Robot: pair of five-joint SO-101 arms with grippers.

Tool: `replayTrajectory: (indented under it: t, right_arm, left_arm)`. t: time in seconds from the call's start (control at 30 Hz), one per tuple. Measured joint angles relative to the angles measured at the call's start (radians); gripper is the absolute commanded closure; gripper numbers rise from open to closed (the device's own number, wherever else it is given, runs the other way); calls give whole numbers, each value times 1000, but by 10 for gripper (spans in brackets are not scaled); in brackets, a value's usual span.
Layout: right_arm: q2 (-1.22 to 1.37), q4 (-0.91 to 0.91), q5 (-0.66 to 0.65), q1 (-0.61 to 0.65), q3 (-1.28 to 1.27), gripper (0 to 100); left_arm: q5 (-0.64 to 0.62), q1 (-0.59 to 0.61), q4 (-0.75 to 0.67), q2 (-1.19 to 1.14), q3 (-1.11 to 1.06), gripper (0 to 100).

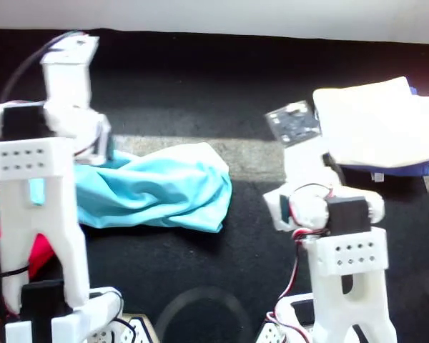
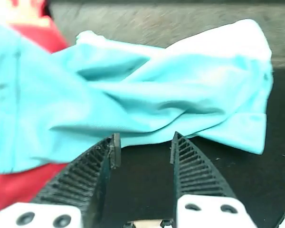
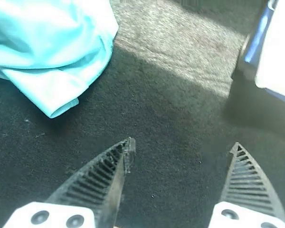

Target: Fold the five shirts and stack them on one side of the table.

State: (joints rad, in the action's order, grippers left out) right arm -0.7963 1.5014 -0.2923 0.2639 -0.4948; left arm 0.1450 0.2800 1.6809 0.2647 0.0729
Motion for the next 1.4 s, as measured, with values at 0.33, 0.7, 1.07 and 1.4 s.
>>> replayTrajectory:
  t: [0.33,0.7,1.07,1.4]
  right_arm:
    - [269,-204,109,384,-15,696]
    - [787,-265,147,559,293,545]
    - [1258,-279,149,540,542,732]
    - [1327,-242,149,272,701,991]
  left_arm:
    - [206,500,-247,0,-453,819]
    - [273,657,-549,-3,-783,819]
    - [273,660,-767,-3,-924,819]
    - [273,658,-815,-3,-924,819]
